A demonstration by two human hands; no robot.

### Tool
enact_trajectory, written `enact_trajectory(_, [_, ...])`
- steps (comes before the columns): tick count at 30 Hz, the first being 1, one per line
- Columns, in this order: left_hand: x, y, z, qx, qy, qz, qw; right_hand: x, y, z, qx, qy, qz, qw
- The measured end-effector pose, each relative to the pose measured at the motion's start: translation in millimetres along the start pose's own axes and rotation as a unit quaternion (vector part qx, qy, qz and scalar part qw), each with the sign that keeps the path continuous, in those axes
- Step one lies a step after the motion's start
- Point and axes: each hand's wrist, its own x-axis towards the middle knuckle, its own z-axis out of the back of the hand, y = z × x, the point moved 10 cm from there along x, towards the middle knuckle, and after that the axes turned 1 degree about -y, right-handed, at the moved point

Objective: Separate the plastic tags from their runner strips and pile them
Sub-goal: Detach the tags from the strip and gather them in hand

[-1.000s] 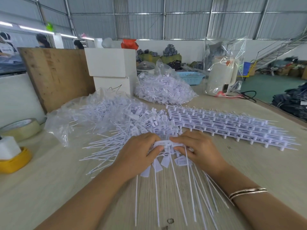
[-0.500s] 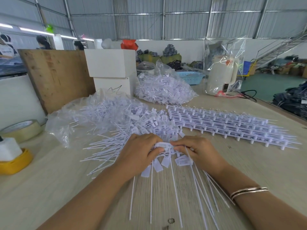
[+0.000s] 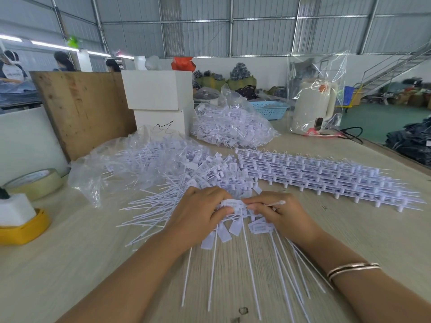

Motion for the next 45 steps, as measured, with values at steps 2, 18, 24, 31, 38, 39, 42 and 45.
enact_trajectory(2, [0,-2,1,0.006,-0.004,-0.006,1.000,0,-8,4,0.008,-0.019,-0.026,0.999])
enact_trajectory(18, [-2,10,16,-0.036,-0.021,0.024,0.999,-2,-23,18,-0.040,0.056,-0.054,0.996])
enact_trajectory(24, [-3,14,13,-0.058,-0.011,0.035,0.998,1,-14,13,-0.109,0.075,-0.009,0.991])
enact_trajectory(31, [-3,0,7,-0.073,-0.003,0.022,0.997,0,33,0,-0.150,0.036,0.097,0.983])
enact_trajectory(38, [-5,-14,5,-0.101,-0.009,0.000,0.995,-4,55,-6,-0.269,-0.023,0.211,0.940])
enact_trajectory(39, [-5,-13,6,-0.088,-0.013,-0.001,0.996,-4,55,-1,-0.267,-0.041,0.213,0.939])
enact_trajectory(42, [-3,-2,9,-0.073,-0.022,0.015,0.997,-4,53,11,-0.274,-0.088,0.207,0.935])
enact_trajectory(45, [-3,3,10,-0.077,-0.025,0.023,0.996,-5,53,15,-0.273,-0.101,0.210,0.933])
